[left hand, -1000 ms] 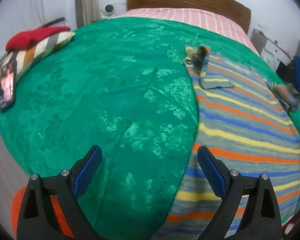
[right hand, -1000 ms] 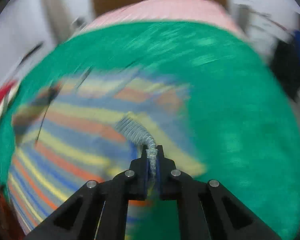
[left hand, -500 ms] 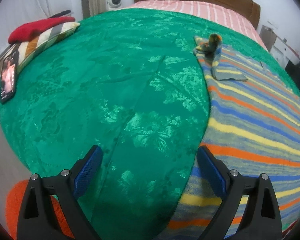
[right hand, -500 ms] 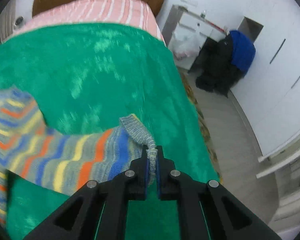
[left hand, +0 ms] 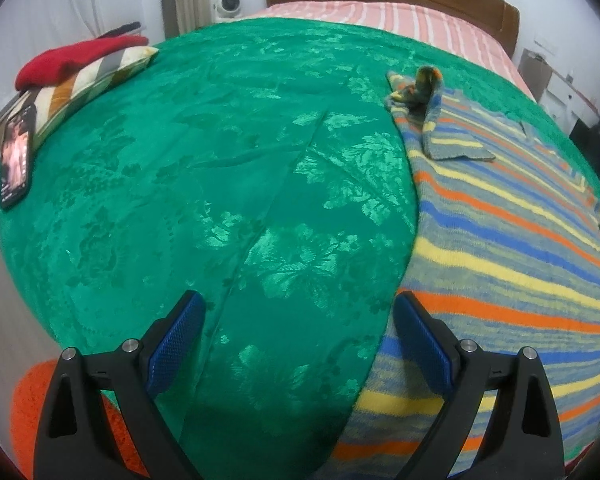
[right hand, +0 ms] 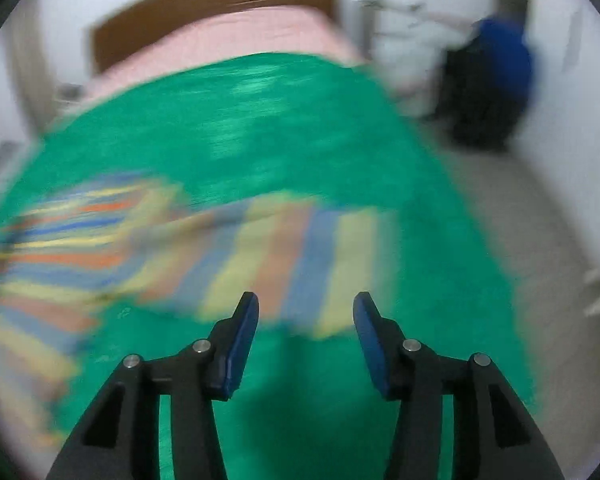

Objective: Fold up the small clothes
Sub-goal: 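Grasp the grey sleeve cuff with the right tool and lay it across the body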

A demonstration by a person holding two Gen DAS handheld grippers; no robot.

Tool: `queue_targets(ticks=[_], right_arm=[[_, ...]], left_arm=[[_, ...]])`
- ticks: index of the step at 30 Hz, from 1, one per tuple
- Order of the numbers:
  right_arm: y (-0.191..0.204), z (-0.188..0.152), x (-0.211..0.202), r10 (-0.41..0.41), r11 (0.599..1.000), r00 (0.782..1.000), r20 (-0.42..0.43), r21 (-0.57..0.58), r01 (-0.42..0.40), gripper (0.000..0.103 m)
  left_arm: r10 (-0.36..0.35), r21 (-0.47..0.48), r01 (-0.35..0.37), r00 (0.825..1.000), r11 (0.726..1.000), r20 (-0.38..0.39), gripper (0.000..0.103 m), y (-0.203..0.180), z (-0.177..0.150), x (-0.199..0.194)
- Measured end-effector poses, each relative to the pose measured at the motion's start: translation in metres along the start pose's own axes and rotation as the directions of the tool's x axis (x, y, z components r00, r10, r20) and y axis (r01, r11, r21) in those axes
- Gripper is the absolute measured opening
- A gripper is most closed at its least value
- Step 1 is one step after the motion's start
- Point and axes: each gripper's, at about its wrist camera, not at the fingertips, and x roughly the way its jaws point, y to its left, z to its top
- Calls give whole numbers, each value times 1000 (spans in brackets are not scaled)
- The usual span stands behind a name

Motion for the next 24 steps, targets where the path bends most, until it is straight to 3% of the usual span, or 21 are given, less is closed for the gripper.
queue_targets(ticks=[1, 2, 4, 6, 10, 11, 12, 13, 15, 16, 18, 22, 24], right_arm=[[14, -11, 1, 158, 987, 986, -47, 27, -157, 48], [30, -24, 5, 284, 959, 954, -98, 55, -279, 48], [61, -47, 17, 432, 902, 889, -153, 80, -425, 46], [84, -61, 34, 508, 861, 841, -186, 98, -498, 45], [104, -69, 64, 567, 824, 802, -190, 127, -552, 40], [106, -68, 69, 574, 819, 795, -195, 127, -560, 33], [108, -68, 72, 584, 812, 783, -215, 123, -571, 10], [109, -69, 73, 572, 819, 786, -234, 110, -563, 4], [106, -57, 62, 508, 858, 831, -226, 47, -512, 4], [101, -50, 49, 454, 887, 867, -203, 8, -462, 3], [96, -41, 42, 385, 916, 904, -188, -39, -398, 3], [120, -50, 59, 237, 947, 936, -261, -154, -282, 3], [126, -54, 64, 197, 950, 949, -247, -190, -247, 3]], left_arm=[[1, 2, -1, 1000, 1000, 1, 96, -1, 0, 0], [3, 5, -3, 1000, 1000, 2, 96, -1, 0, 0], [3, 8, -3, 1000, 1000, 5, 96, -1, 0, -1], [2, 7, -2, 1000, 1000, 4, 96, 1, -1, -3], [-6, -1, 6, 1000, 1000, -2, 96, 4, -2, -4], [-8, -4, 8, 1000, 1000, -3, 96, 5, -1, -4], [-9, -7, 8, 1000, 1000, -4, 96, 6, -1, -4], [-9, -8, 9, 1000, 1000, -5, 96, 6, -1, -4], [-11, -10, 11, 1000, 1000, -3, 96, 7, -2, -5], [-14, -12, 14, 1000, 1000, -1, 96, 8, -2, -5], [-19, -14, 19, 1000, 1000, -2, 96, 8, -1, -5], [-8, 4, 8, 1000, 1000, 0, 96, 4, 0, -3], [1, 20, -1, 1000, 1000, 8, 96, 3, -2, -7]])
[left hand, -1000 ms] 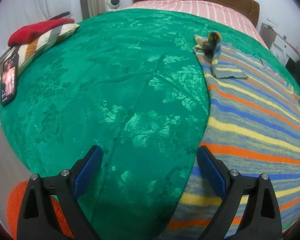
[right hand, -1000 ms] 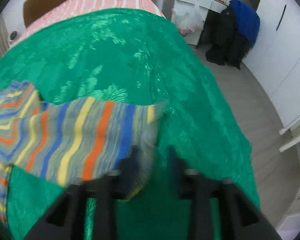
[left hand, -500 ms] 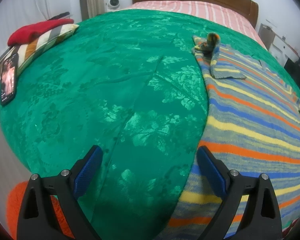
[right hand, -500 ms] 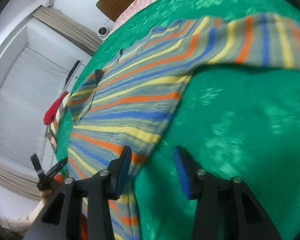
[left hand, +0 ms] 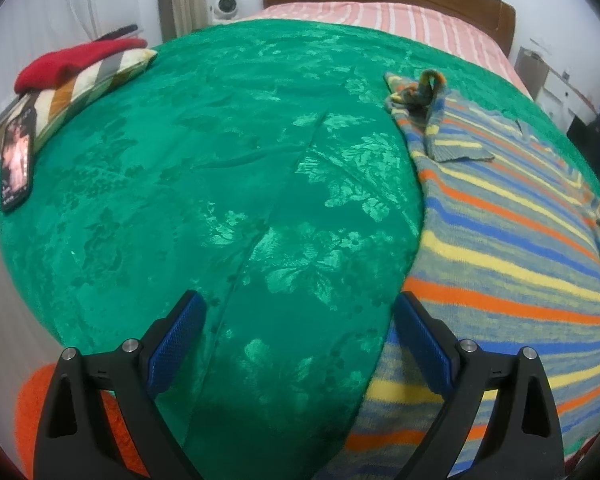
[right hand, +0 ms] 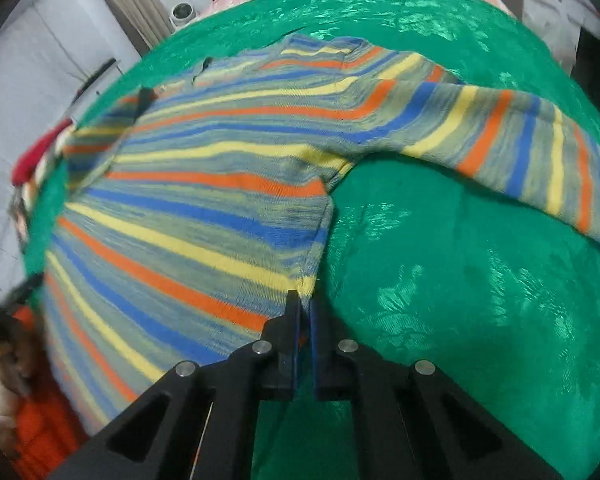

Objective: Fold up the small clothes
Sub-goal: 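Grasp the grey sleeve cuff with the right tool and lay it across the body, then open the right tool and lift it off the sleeve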

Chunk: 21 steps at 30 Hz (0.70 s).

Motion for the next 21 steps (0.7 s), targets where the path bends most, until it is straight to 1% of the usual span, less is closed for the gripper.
queue_targets(ticks=[3, 5, 7, 8, 9, 10, 13, 16, 18, 20, 21], right_arm=[[1, -1, -1, -11, 1000, 1000, 23, 2, 11, 4], [1, -5, -4, -12, 1000, 999, 37, 3, 12, 8], [-2, -10, -10, -7, 1000, 999, 46, 17, 6, 30], [-5, -11, -15, -13, 1000, 998, 54, 28, 11, 38], [-7, -15, -21, -31, 999, 998, 63, 37, 28, 50], [-9, -16, -26, -44, 998, 997, 70, 42, 41, 55], [-8, -26, -46, -100, 994, 990, 102, 56, 95, 56], [0, -36, -69, -109, 994, 982, 156, 46, 103, 56], [12, -43, -82, -84, 996, 978, 191, 32, 79, 56], [31, -51, -95, -36, 999, 972, 230, 10, 35, 58], [41, -56, -101, -10, 1000, 968, 252, -5, 12, 62]], left_arm=[[4, 18, -5, 1000, 1000, 6, 96, -1, -2, -3], [2, 17, -2, 1000, 1000, 2, 96, -2, -2, -2], [-3, 15, 3, 1000, 1000, 3, 96, -3, -2, -1], [-3, 18, 2, 1000, 1000, 7, 96, -4, -1, -1], [-1, 24, 1, 1000, 1000, 12, 96, -5, -1, -2], [-1, 32, 0, 1000, 999, 17, 97, -7, -2, -3], [1, 53, -2, 1000, 999, 20, 97, -11, -2, -3], [-4, 58, 3, 1000, 998, 10, 98, -14, -3, 1], [-16, 49, 16, 1000, 999, -3, 101, -14, -4, 4], [-20, 42, 21, 1000, 999, -10, 102, -14, -5, 6], [-18, 42, 19, 1000, 999, -8, 102, -15, -5, 7]])
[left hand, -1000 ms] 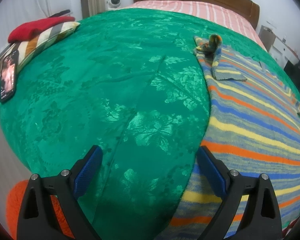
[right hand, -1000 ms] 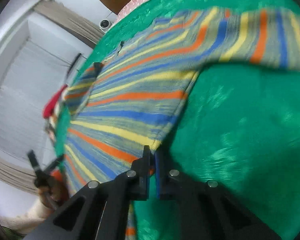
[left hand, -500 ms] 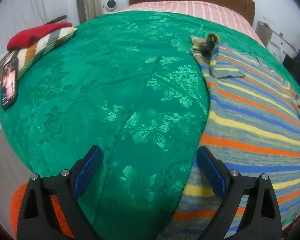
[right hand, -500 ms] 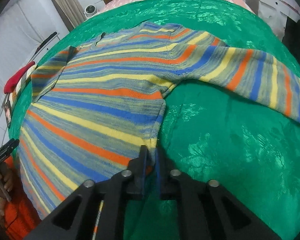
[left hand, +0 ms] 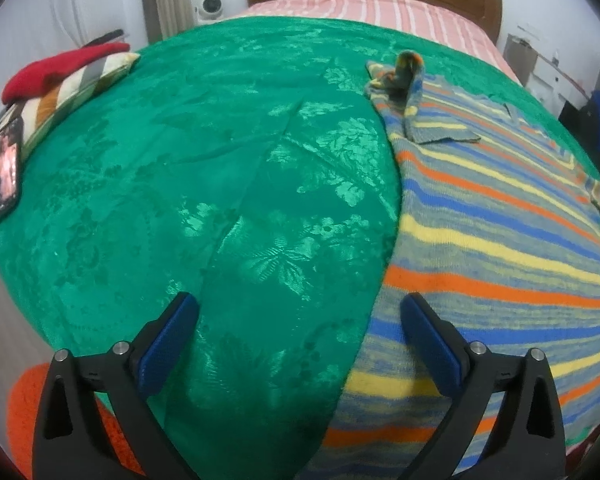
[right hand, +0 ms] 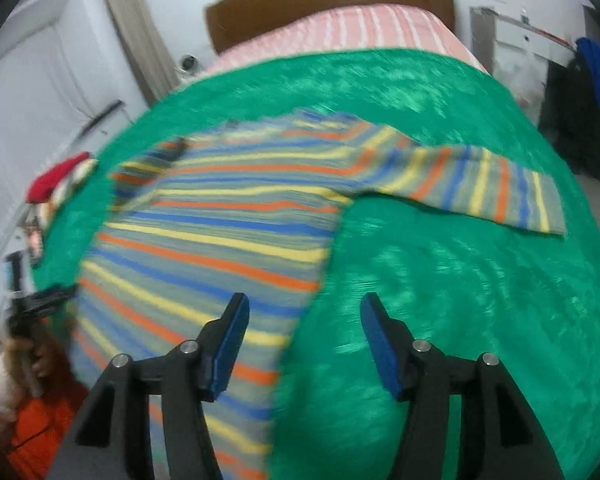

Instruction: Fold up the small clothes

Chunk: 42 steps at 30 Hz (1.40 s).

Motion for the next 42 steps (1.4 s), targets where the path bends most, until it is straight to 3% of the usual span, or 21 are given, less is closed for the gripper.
queue_targets(ticks=[3, 6, 9, 12, 13, 15, 17, 18, 21, 23, 26, 29, 30, 31, 32, 33, 36, 38, 40, 42], right_arm=[[27, -13, -8, 55, 998, 998, 24, -35, -54, 65], [53, -33, 2, 84, 993, 996, -7, -81, -84, 65], [65, -57, 19, 44, 993, 998, -52, -106, -49, 65], [61, -75, 33, -29, 996, 997, -77, -89, 22, 65], [59, -78, 35, -32, 996, 996, -78, -83, 25, 65], [56, -79, 34, -32, 996, 997, -71, -81, 26, 65], [57, -77, 36, -35, 995, 997, -69, -98, 28, 67], [58, -76, 38, -34, 995, 997, -67, -100, 28, 68], [56, -77, 41, -22, 997, 998, -59, -81, 18, 72], [58, -79, 40, -19, 997, 999, -50, -71, 16, 73], [59, -81, 38, -18, 997, 999, -45, -77, 15, 73], [56, -82, 36, -7, 997, 999, -46, -80, 3, 73], [55, -83, 36, -1, 997, 999, -46, -76, -2, 73], [54, -83, 36, 4, 997, 999, -46, -72, -7, 73], [54, -83, 36, 6, 998, 999, -46, -70, -9, 73], [54, -82, 36, 7, 998, 999, -46, -69, -10, 73], [54, -82, 37, 12, 997, 999, -45, -71, -15, 74], [53, -83, 37, 18, 998, 999, -44, -66, -21, 74], [53, -84, 36, 21, 998, 999, -43, -61, -24, 74], [53, -84, 36, 20, 998, 999, -43, -61, -22, 74]], left_arm=[[0, -6, 0, 1000, 1000, 7, 103, 0, -2, 0], [-15, -13, 15, 1000, 1000, 15, 103, 2, -4, 1], [-32, -6, 32, 999, 999, 0, 103, 6, -5, 2], [-1, 3, 1, 1000, 1000, -4, 101, 6, 0, -10], [1, 11, -2, 1000, 1000, 18, 101, 4, 3, -18], [-62, 77, 55, 993, 996, 96, 101, -6, 16, -41], [-145, 221, 118, 983, 968, 114, 101, -29, 36, -57], [-172, 311, 130, 978, 941, 113, 101, -44, 45, -62], [-185, 551, 99, 977, 829, 103, 96, -93, 69, -55], [-164, 644, 95, 985, 759, 48, 78, -121, 85, -29], [-118, 661, 138, 990, 737, -75, 67, -143, 103, 20], [-87, 680, 177, 982, 711, -166, 67, -154, 107, 66], [-85, 675, 178, 982, 716, -169, 67, -155, 107, 72], [-110, 638, 202, 977, 743, -181, 58, -152, 111, 77], [-127, 591, 219, 973, 776, -193, 18, -148, 117, 79], [-122, 528, 214, 972, 822, -203, 5, -140, 127, 80], [-173, 389, 217, 974, 895, -145, 4, -107, 156, 60], [-240, 189, 252, 967, 949, -82, 3, -53, 188, 37], [-235, -5, 235, 972, 972, -13, 3, 7, 211, 24], [-179, -184, 177, 984, 967, 5, 3, 69, 222, 27]])
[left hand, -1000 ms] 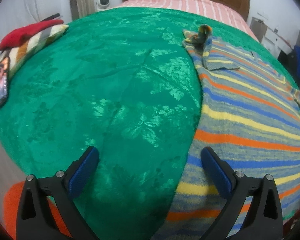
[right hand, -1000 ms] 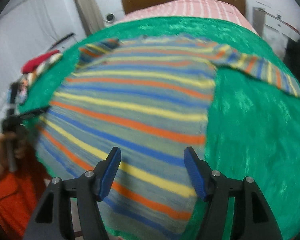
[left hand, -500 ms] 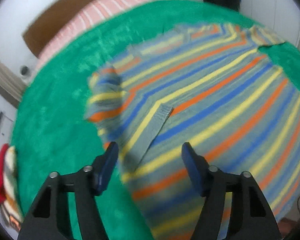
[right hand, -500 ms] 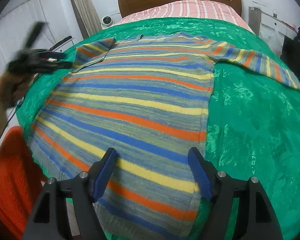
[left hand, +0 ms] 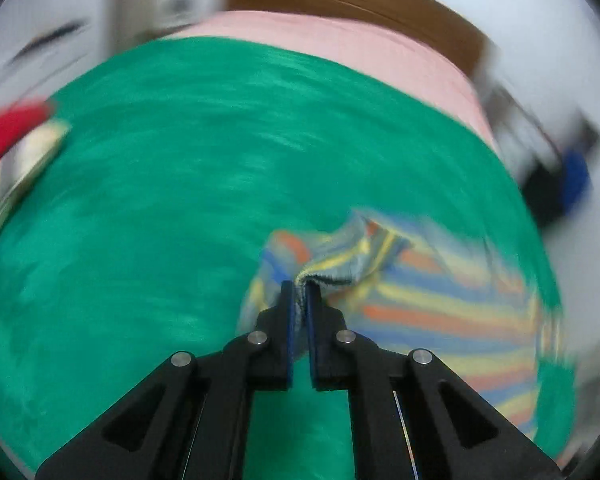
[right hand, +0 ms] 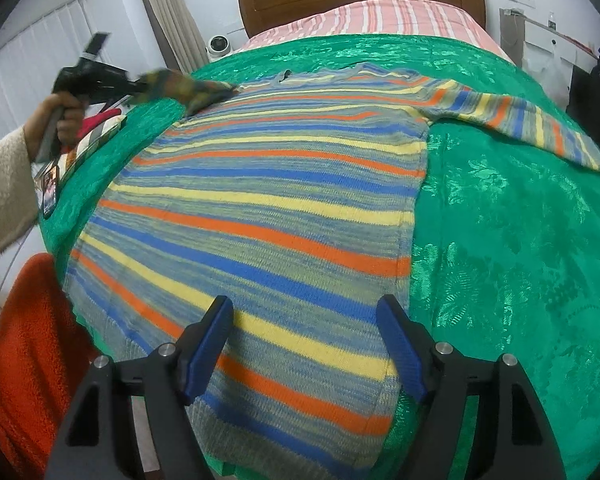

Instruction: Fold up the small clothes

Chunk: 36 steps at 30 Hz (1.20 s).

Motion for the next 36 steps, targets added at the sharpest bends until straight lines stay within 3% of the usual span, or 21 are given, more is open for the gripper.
queue_targets(ticks=[3, 6, 12, 13, 15, 17, 18, 19, 20, 21, 22, 23, 26, 29, 33, 36], right_arm=[[2, 0, 1, -2, 1000, 1000, -1, -5, 2, 76], [2, 0, 4, -9, 1000, 1000, -4, -10, 9, 77], [3, 0, 6, -20, 999, 1000, -6, -25, 19, 78], [4, -1, 7, -20, 999, 1000, -6, -25, 20, 79], [4, -1, 7, -22, 999, 1000, -5, -28, 21, 79], [5, -1, 7, -24, 999, 1000, -4, -32, 24, 79], [5, -1, 7, -24, 999, 1000, -4, -32, 24, 80], [5, -1, 8, -23, 999, 1000, -2, -30, 23, 80], [5, -2, 8, -21, 999, 1000, -1, -28, 21, 80], [5, -2, 8, -20, 999, 1000, 0, -27, 20, 81], [5, -1, 8, -20, 999, 1000, 0, -27, 20, 82], [6, -2, 8, -21, 999, 1000, 1, -28, 21, 83], [8, -2, 9, -30, 999, 1000, 0, -35, 30, 84], [9, -1, 6, -36, 999, 999, -2, -39, 36, 83], [4, 0, -22, -29, 999, 998, 57, -23, 30, 83], [-11, 0, -53, -108, 994, 982, 155, -13, 111, 83]], left_arm=[[94, -144, -99, 995, 985, -38, 3, 63, 6, 11], [118, -224, -132, 990, 966, -77, 3, 97, -2, 27], [119, -323, -150, 987, 934, -112, 3, 126, -30, 46], [133, -329, -164, 985, 930, -113, 3, 130, -32, 47], [235, -335, -258, 966, 906, -109, 3, 136, -32, 42], [268, -359, -285, 958, 889, -96, 4, 147, -36, 29], [257, -362, -268, 963, 893, -80, 5, 148, -39, 21], [226, -352, -229, 973, 907, -51, 14, 146, -42, 11], [190, -329, -187, 981, 926, -23, 34, 138, -45, 3], [161, -301, -155, 987, 941, -2, 45, 129, -48, -1], [126, -254, -117, 992, 960, 21, 63, 114, -54, -8], [104, -215, -95, 994, 972, 30, 72, 101, -56, -9], [68, -136, -68, 998, 988, -5, 77, 71, -67, 5], [118, -207, -140, 987, 968, -113, 74, 78, -87, 32], [155, -192, -161, 987, 968, -47, 72, 75, -114, 8], [86, -161, -84, 996, 983, 3, 79, 60, -138, -24]])
